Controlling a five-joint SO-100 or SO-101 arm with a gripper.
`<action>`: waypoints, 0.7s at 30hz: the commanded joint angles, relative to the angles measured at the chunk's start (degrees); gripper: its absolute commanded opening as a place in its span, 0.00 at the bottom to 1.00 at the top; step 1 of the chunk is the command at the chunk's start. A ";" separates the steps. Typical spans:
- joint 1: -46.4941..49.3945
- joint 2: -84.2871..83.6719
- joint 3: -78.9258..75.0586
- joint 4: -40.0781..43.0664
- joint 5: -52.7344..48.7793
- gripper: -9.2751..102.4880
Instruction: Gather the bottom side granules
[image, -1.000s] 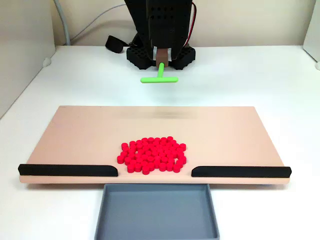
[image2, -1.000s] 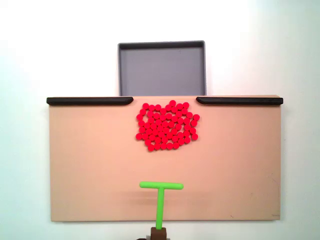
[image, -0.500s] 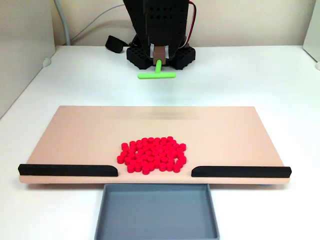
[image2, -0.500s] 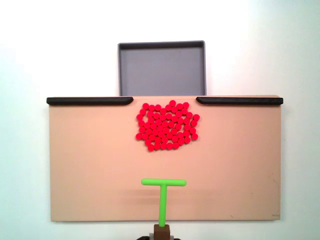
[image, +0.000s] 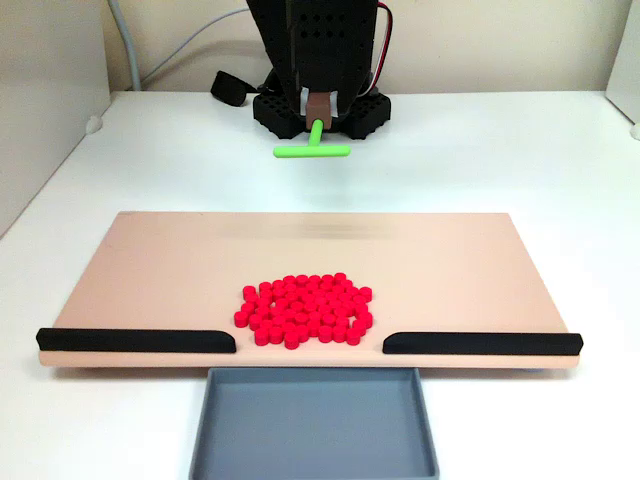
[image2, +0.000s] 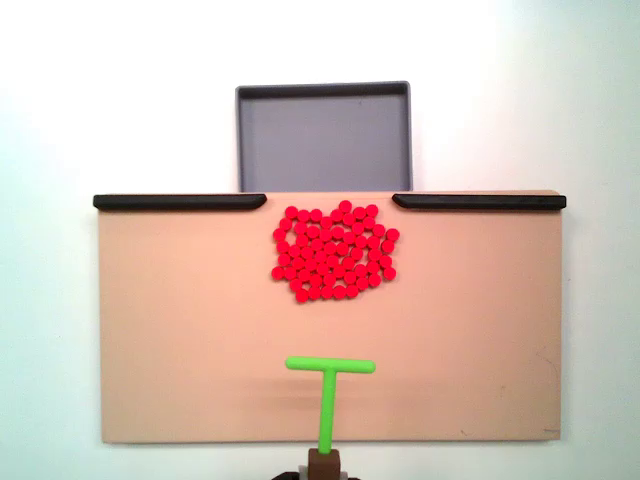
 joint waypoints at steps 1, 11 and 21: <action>-0.44 1.32 -1.05 -0.18 0.44 0.08; -0.53 0.97 -1.23 -0.18 0.44 0.08; -0.70 0.53 -1.05 -0.18 -0.44 0.08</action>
